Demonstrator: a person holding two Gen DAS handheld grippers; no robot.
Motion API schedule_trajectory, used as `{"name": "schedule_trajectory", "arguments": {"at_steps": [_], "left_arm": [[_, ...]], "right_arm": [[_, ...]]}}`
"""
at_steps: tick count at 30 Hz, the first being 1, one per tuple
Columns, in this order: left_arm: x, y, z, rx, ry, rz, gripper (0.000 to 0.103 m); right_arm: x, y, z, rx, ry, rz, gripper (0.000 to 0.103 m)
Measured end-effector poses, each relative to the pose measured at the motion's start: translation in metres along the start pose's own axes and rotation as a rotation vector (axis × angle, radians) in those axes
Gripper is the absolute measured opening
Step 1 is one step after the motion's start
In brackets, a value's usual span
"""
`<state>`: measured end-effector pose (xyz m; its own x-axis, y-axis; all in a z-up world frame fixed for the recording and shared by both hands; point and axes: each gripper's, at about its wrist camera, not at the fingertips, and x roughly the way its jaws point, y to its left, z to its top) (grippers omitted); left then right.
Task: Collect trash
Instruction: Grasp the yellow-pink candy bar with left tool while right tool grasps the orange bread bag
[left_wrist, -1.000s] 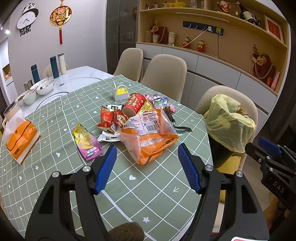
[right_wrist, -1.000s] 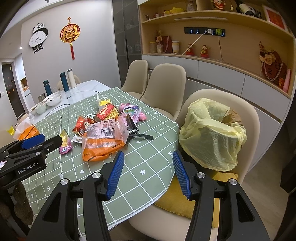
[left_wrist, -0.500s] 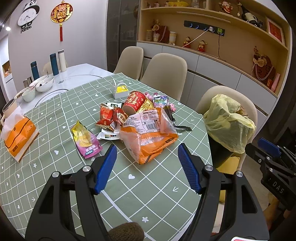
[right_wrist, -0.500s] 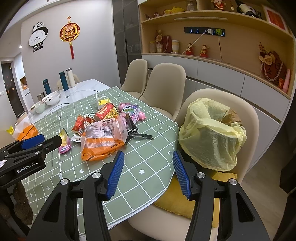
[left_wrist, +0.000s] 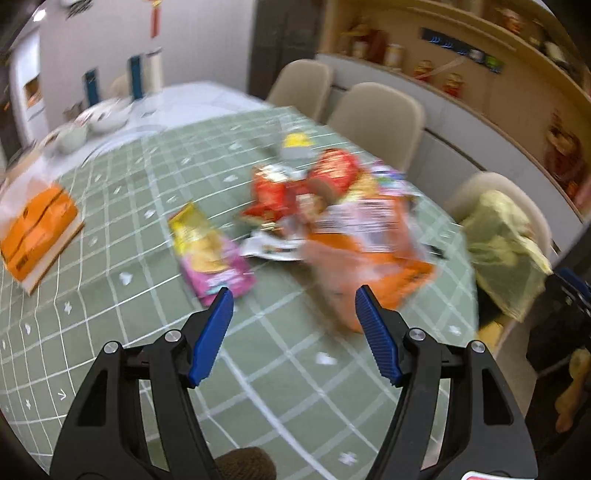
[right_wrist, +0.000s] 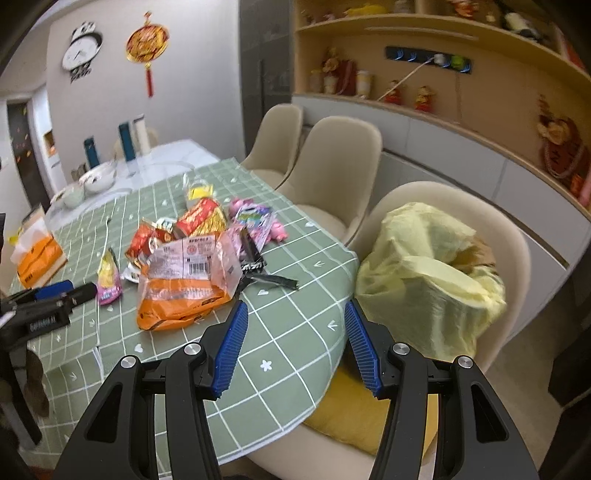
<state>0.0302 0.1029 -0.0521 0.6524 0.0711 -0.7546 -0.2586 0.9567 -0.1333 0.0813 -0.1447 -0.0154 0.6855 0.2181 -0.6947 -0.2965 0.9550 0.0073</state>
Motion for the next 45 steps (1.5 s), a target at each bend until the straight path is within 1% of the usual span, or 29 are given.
{"name": "schedule_trajectory", "arguments": {"at_steps": [1,2,5,6,9,11,13,16,17,21,22,24,25,26,27,29,30,33,34,36,38,39,40,41,42,43,45], "left_arm": [[0.009,0.011,0.001,-0.031,0.017,0.015,0.065],[0.021,0.027,0.005,-0.088,0.043,0.019,0.065],[0.04,0.054,0.011,-0.197,0.041,-0.006,0.068],[0.047,0.061,0.013,-0.222,0.04,-0.003,0.068],[0.068,0.078,0.021,-0.276,0.049,0.076,0.068],[0.082,0.085,0.025,-0.295,0.065,0.148,0.068],[0.096,0.09,0.027,-0.325,0.101,0.164,0.068],[0.11,0.092,0.03,-0.357,0.143,0.162,0.067],[0.109,0.09,0.031,-0.359,0.132,0.173,0.062],[0.106,0.089,0.029,-0.4,0.13,0.196,0.059],[0.107,0.088,0.03,-0.4,0.133,0.203,0.058],[0.109,0.079,0.03,-0.363,0.155,0.251,0.054],[0.11,0.075,0.03,-0.337,0.164,0.276,0.047],[0.109,0.073,0.028,-0.313,0.171,0.302,0.033],[0.107,0.073,0.026,-0.314,0.173,0.302,0.025],[0.099,0.077,0.023,-0.36,0.174,0.225,0.008],[0.091,0.079,0.021,-0.377,0.168,0.195,0.008],[0.07,0.079,0.02,-0.376,0.137,0.167,0.007],[0.059,0.079,0.019,-0.38,0.123,0.149,0.007],[0.046,0.079,0.021,-0.382,0.108,0.131,0.007],[0.029,0.078,0.02,-0.379,0.101,0.115,0.007],[0.023,0.077,0.021,-0.374,0.099,0.108,0.007],[0.017,0.076,0.022,-0.367,0.096,0.1,0.007],[0.009,0.074,0.022,-0.356,0.09,0.093,0.007],[0.004,0.073,0.024,-0.347,0.085,0.091,0.007],[-0.002,0.07,0.024,-0.336,0.08,0.094,0.007],[-0.016,0.067,0.026,-0.313,0.079,0.1,0.007]], "right_arm": [[0.008,0.001,0.002,-0.008,0.017,0.011,0.052],[0.02,0.004,0.005,-0.021,0.043,0.033,0.052],[0.046,0.012,0.012,-0.068,0.084,0.075,0.052],[0.054,0.015,0.013,-0.087,0.091,0.09,0.052],[0.075,0.022,0.015,-0.136,0.097,0.127,0.052],[0.088,0.023,0.015,-0.139,0.106,0.143,0.052],[0.097,0.021,0.014,-0.12,0.118,0.179,0.052],[0.105,0.017,0.01,-0.13,0.128,0.175,0.052],[0.107,0.014,0.008,-0.132,0.131,0.17,0.052],[0.12,-0.001,0.003,-0.105,0.153,0.178,0.052],[0.122,-0.004,0.002,-0.093,0.157,0.185,0.052],[0.13,-0.009,0.002,-0.068,0.161,0.21,0.052],[0.132,-0.009,0.003,-0.059,0.157,0.221,0.052],[0.135,-0.008,0.005,-0.052,0.147,0.231,0.052],[0.137,-0.006,0.008,-0.049,0.139,0.242,0.052],[0.139,0.002,0.014,-0.048,0.122,0.275,0.052],[0.139,0.008,0.017,-0.053,0.113,0.292,0.052],[0.141,0.028,0.027,-0.097,0.093,0.333,0.052],[0.142,0.036,0.029,-0.122,0.085,0.335,0.052],[0.147,0.052,0.035,-0.184,0.069,0.314,0.052],[0.155,0.06,0.039,-0.201,0.083,0.31,0.052],[0.159,0.062,0.041,-0.191,0.094,0.317,0.047],[0.163,0.061,0.044,-0.157,0.116,0.344,0.043],[0.165,0.06,0.045,-0.136,0.134,0.362,0.03],[0.166,0.058,0.046,-0.112,0.161,0.39,0.024],[0.165,0.057,0.046,-0.101,0.171,0.404,0.023],[0.149,0.053,0.049,-0.107,0.15,0.414,0.016]]}}
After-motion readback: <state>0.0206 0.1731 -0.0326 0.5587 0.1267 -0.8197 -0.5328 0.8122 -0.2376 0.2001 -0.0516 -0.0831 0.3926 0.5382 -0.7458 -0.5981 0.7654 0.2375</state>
